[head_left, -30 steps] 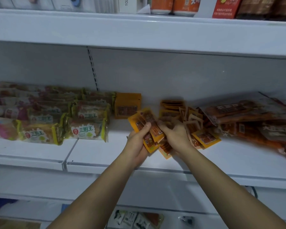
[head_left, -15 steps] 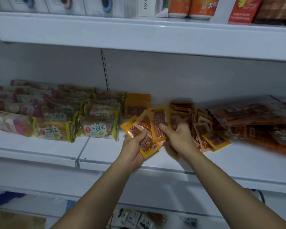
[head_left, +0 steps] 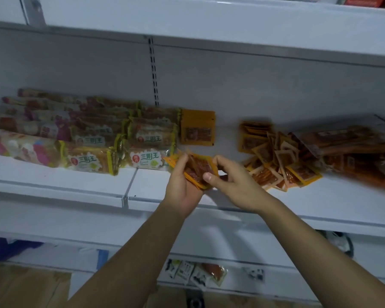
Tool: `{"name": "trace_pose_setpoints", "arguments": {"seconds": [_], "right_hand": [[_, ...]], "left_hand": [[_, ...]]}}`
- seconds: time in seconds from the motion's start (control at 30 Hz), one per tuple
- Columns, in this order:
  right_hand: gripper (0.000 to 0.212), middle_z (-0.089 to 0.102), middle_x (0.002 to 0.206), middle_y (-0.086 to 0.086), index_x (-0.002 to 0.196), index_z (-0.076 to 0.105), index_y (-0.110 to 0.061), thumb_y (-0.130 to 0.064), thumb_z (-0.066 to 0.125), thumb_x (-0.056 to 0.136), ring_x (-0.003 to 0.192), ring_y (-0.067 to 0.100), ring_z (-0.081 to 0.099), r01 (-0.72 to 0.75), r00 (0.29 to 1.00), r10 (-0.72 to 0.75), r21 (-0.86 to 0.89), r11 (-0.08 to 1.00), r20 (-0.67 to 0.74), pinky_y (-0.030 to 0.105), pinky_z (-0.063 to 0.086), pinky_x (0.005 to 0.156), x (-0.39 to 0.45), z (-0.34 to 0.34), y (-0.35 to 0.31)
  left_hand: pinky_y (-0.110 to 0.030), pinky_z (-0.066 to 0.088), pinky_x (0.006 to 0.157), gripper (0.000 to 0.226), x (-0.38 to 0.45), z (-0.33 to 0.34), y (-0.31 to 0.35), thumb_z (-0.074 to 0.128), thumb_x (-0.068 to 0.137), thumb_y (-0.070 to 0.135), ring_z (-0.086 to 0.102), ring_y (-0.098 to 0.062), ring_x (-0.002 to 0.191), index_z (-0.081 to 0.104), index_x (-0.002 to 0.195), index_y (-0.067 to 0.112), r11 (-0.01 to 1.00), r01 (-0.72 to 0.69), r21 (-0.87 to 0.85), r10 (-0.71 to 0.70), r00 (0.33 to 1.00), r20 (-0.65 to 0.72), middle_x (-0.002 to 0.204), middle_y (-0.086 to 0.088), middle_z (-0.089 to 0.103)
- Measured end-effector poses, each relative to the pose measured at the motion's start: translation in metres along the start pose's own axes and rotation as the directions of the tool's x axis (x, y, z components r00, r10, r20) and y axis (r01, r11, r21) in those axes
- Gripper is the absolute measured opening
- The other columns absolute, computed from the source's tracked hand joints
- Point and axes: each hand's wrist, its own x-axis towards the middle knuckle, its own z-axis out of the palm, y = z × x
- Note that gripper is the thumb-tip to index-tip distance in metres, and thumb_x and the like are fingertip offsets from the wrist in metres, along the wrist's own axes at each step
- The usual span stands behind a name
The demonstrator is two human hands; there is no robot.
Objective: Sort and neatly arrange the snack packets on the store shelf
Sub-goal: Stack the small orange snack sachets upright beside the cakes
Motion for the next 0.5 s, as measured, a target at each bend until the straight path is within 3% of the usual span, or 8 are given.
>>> {"name": "trace_pose_setpoints", "arguments": {"seconds": [0.07, 0.1, 0.17, 0.23, 0.27, 0.37, 0.43, 0.5], "right_hand": [[0.025, 0.062, 0.089, 0.012, 0.088, 0.051, -0.003, -0.020, 0.064, 0.100, 0.087, 0.027, 0.062, -0.005, 0.999, 0.010, 0.096, 0.995, -0.043, 0.050, 0.054, 0.080, -0.004, -0.002, -0.002], [0.024, 0.063, 0.089, 0.013, 0.090, 0.051, 0.000, -0.018, 0.064, 0.100, 0.085, 0.025, 0.063, -0.009, 0.994, 0.026, 0.158, 0.987, -0.106, 0.047, 0.055, 0.079, -0.004, -0.004, -0.003], [0.016, 0.069, 0.088, 0.011, 0.096, 0.053, 0.000, -0.012, 0.063, 0.100, 0.084, 0.019, 0.068, -0.045, 0.962, 0.141, 0.371, 0.928, -0.236, 0.039, 0.059, 0.077, -0.004, -0.009, -0.002], [0.011, 0.074, 0.087, 0.008, 0.099, 0.053, -0.009, -0.010, 0.064, 0.099, 0.080, 0.020, 0.072, -0.071, 0.919, 0.279, 0.579, 0.813, -0.278, 0.039, 0.059, 0.073, -0.001, -0.016, 0.002], [0.014, 0.076, 0.088, 0.010, 0.100, 0.053, -0.012, -0.010, 0.067, 0.097, 0.079, 0.023, 0.073, -0.094, 0.904, 0.321, 0.601, 0.794, -0.282, 0.039, 0.058, 0.072, 0.001, -0.019, 0.004], [0.021, 0.077, 0.093, 0.015, 0.097, 0.057, -0.014, -0.013, 0.077, 0.091, 0.077, 0.025, 0.075, -0.209, 0.863, 0.385, 0.462, 0.862, -0.328, 0.037, 0.057, 0.066, 0.007, -0.015, 0.011], [0.018, 0.076, 0.084, 0.006, 0.090, 0.064, -0.016, -0.017, 0.081, 0.086, 0.073, 0.021, 0.073, -0.243, 0.838, 0.377, 0.350, 0.905, -0.394, 0.039, 0.059, 0.065, 0.011, -0.007, 0.016], [0.014, 0.072, 0.074, -0.003, 0.082, 0.071, -0.022, -0.025, 0.084, 0.081, 0.069, 0.015, 0.069, -0.253, 0.823, 0.310, 0.181, 0.950, -0.475, 0.040, 0.058, 0.067, 0.013, -0.004, 0.022]], "left_hand": [[-0.058, 0.043, 0.106, 0.043, 0.000, -0.001, 0.000, 0.045, 0.100, 0.030, 0.068, -0.035, 0.100, 0.077, 0.089, 0.004, 1.000, 0.020, -0.003, -0.020, 1.000, -0.020, 0.106, -0.022, 0.072], [-0.061, 0.045, 0.103, 0.035, 0.001, -0.001, 0.000, 0.048, 0.092, 0.025, 0.067, -0.039, 0.108, 0.074, 0.102, 0.004, 0.999, 0.037, -0.020, -0.037, 0.999, 0.001, 0.118, -0.025, 0.069], [-0.065, 0.047, 0.099, 0.047, 0.001, -0.001, -0.003, 0.051, 0.081, 0.020, 0.062, -0.045, 0.120, 0.057, 0.127, 0.014, 0.997, 0.048, -0.060, -0.046, 0.998, 0.035, 0.136, -0.027, 0.061], [-0.063, 0.051, 0.093, 0.053, -0.001, 0.000, -0.008, 0.052, 0.078, 0.019, 0.065, -0.043, 0.113, 0.054, 0.131, 0.015, 0.997, 0.041, -0.063, -0.039, 0.998, 0.041, 0.134, -0.026, 0.062], [-0.063, 0.050, 0.096, 0.054, -0.003, 0.003, -0.010, 0.052, 0.079, 0.019, 0.066, -0.043, 0.112, 0.056, 0.133, 0.013, 0.998, 0.033, -0.050, -0.030, 0.998, 0.058, 0.132, -0.026, 0.064], [-0.059, 0.044, 0.107, 0.043, -0.008, 0.016, -0.014, 0.053, 0.086, 0.021, 0.066, -0.038, 0.114, 0.065, 0.126, 0.008, 0.999, 0.016, -0.031, -0.012, 0.992, 0.124, 0.127, -0.022, 0.068], [-0.050, 0.052, 0.099, 0.036, -0.005, 0.024, -0.020, 0.059, 0.086, 0.019, 0.068, -0.035, 0.111, 0.068, 0.118, 0.006, 0.999, 0.038, 0.019, -0.041, 0.991, 0.125, 0.122, -0.021, 0.070], [-0.044, 0.057, 0.093, 0.040, 0.001, 0.030, -0.025, 0.062, 0.085, 0.017, 0.067, -0.034, 0.117, 0.065, 0.123, 0.002, 0.993, 0.066, 0.097, -0.075, 0.993, 0.093, 0.124, -0.022, 0.069]]}}
